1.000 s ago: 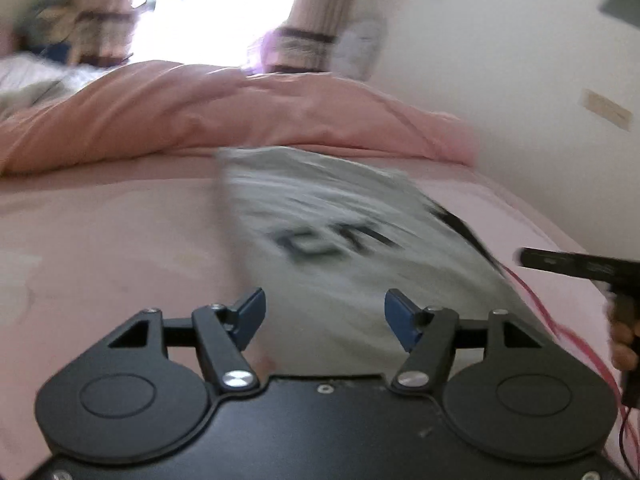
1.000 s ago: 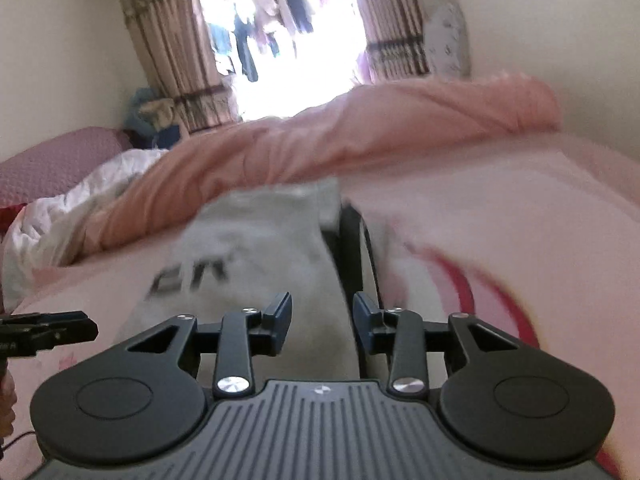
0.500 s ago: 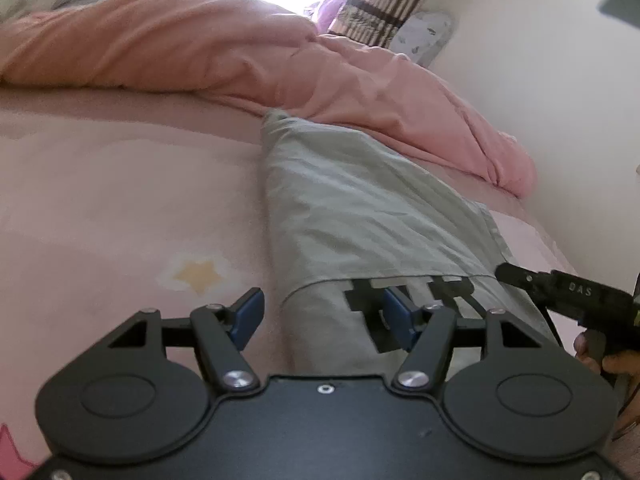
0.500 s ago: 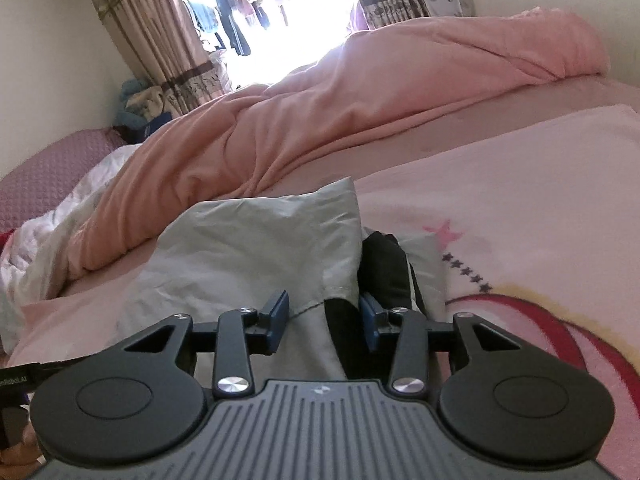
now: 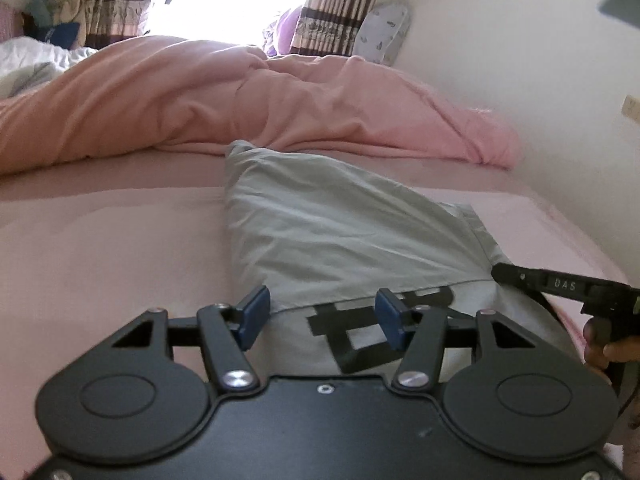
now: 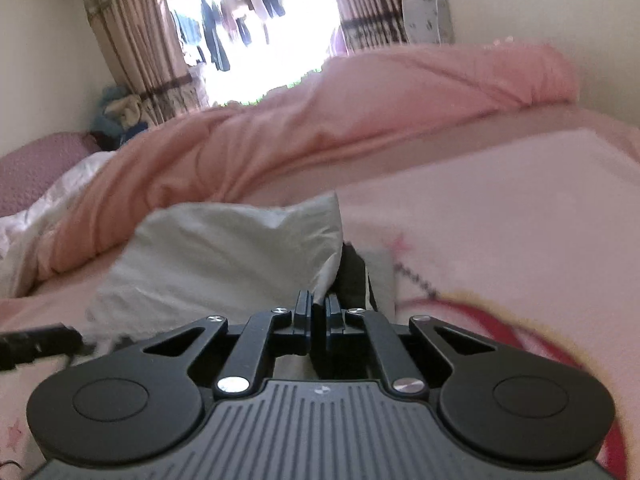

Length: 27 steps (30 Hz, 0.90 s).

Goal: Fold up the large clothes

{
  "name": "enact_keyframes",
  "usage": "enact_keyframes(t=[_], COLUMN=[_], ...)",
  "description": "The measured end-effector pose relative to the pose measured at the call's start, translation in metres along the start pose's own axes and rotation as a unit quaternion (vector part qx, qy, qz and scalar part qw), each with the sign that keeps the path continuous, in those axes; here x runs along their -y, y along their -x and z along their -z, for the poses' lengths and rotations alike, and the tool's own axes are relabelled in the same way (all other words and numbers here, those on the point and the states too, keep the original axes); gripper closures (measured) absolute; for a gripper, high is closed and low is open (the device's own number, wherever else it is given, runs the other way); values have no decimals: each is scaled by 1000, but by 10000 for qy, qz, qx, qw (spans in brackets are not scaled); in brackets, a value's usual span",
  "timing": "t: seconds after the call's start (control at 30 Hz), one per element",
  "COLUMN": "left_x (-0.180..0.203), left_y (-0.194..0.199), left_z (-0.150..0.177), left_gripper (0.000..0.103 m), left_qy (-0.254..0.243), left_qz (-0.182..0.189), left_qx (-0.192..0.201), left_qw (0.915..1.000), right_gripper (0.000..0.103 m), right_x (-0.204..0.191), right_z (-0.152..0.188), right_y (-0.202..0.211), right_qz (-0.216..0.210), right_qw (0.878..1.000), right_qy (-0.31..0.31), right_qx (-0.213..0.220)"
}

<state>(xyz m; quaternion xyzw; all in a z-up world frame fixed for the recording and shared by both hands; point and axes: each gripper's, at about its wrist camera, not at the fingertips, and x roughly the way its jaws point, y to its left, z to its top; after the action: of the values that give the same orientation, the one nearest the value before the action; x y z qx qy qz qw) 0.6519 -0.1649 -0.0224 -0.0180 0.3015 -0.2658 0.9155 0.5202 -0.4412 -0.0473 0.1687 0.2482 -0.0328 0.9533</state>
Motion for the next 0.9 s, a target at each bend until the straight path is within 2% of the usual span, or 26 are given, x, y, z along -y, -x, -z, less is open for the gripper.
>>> enact_keyframes(t=[0.13, 0.2, 0.23, 0.27, 0.37, 0.5, 0.6, 0.73, 0.77, 0.83, 0.9], left_x=[-6, -8, -8, -7, 3, 24, 37, 44, 44, 45, 49], left_y=[-8, -4, 5, 13, 49, 88, 107, 104, 100, 93, 90], left_z=[3, 4, 5, 6, 16, 46, 75, 101, 105, 114, 120], left_gripper=[44, 47, 47, 47, 47, 47, 47, 47, 47, 47, 47], left_qy=[-28, 75, 146, 176, 87, 25, 118, 303, 320, 245, 103], left_qz=[-178, -205, -199, -184, -61, 249, 542, 760, 785, 710, 626], left_qx=[-88, -110, -107, -82, 79, 20, -83, -348, -385, -391, -336], left_qw=[9998, 9997, 9996, 9996, 9999, 9997, 9984, 9960, 9957, 9964, 9974], right_gripper=[97, 95, 92, 85, 78, 78, 78, 78, 83, 89, 91], right_x=[-3, -5, -4, -5, -19, -34, -37, -25, -21, -14, -13], right_z=[1, 0, -1, 0, 8, 39, 68, 92, 96, 103, 107], right_y=[2, 9, 15, 27, 73, 127, 148, 147, 144, 137, 135], right_qz=[17, 24, 38, 40, 31, -190, -135, 111, 143, 165, 162], right_qw=[10000, 9999, 9999, 9998, 9984, 9970, 9969, 9980, 9982, 9982, 9980], right_qy=[70, 83, 56, 57, 363, 658, 740, 621, 564, 554, 597], right_qx=[24, 56, 113, 168, 428, 359, 208, -77, -115, -158, -91])
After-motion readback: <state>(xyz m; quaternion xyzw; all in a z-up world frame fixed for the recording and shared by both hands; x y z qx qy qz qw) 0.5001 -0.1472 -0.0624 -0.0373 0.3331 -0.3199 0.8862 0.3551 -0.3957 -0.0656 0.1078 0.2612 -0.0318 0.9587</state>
